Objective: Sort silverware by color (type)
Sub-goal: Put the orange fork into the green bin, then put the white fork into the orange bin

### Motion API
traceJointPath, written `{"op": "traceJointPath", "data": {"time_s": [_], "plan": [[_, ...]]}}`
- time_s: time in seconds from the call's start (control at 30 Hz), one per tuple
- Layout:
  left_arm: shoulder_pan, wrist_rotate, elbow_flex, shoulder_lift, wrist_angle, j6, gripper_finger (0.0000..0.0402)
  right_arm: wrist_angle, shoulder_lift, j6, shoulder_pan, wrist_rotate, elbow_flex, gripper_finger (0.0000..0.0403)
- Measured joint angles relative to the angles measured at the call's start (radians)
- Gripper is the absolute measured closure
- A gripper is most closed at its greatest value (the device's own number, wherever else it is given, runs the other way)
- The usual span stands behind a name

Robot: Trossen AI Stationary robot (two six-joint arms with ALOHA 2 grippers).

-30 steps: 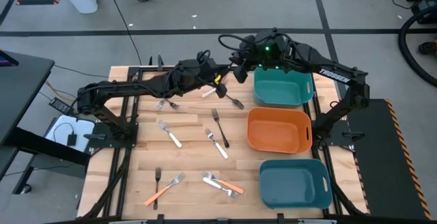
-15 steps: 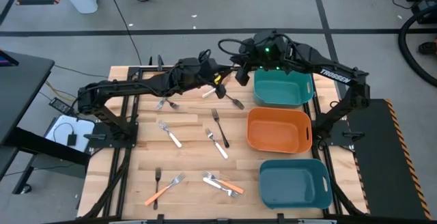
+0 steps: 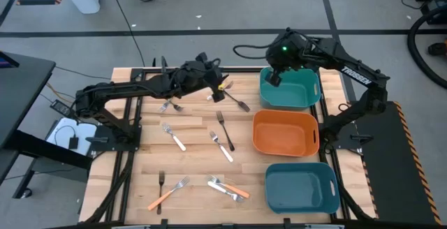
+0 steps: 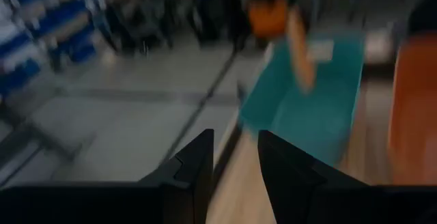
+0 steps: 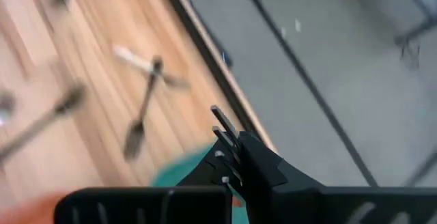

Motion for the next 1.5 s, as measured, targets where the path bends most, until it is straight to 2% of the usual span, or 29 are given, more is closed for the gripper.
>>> {"op": "traceJointPath", "data": {"time_s": [0.2,0.3,0.4,0.57,0.73,0.87,0.97,1.27,1.5], "plan": [[0.023,-0.014,0.0,0.0,-0.327,-0.039,0.0277,-0.051,0.004,-0.02,-0.088,0.022,-0.134,0.0382],[0.034,-0.014,0.0,0.004,-0.444,-0.107,0.0277,-0.043,0.004,-0.023,-0.123,-0.021,-0.207,0.0379],[0.044,-0.013,-0.001,0.005,-0.501,-0.155,0.0277,-0.031,0.004,-0.028,-0.137,-0.012,-0.271,0.037],[0.054,-0.013,-0.001,0.005,-0.488,-0.166,0.0276,-0.006,0.004,-0.053,-0.145,-0.01,-0.353,0.0349],[0.054,-0.013,-0.001,0.005,-0.454,-0.165,0.0276,0.018,0.004,-0.003,-0.145,-0.012,-0.397,0.0328],[0.066,-0.011,-0.001,0.007,-0.436,-0.157,0.0276,0.015,0.004,0.062,-0.145,0.058,-0.392,0.0318],[0.1,0.016,-0.001,0.018,-0.416,-0.156,0.0276,-0.003,0.004,0.127,-0.141,0.069,-0.354,0.0317],[0.221,0.158,0.0,0.129,-0.302,-0.158,0.0276,-0.034,0.004,0.315,-0.127,-0.101,-0.207,0.0318],[0.261,0.3,-0.001,0.276,-0.287,-0.179,0.0276,-0.029,0.004,0.348,-0.105,-0.21,-0.171,0.0318]]}}
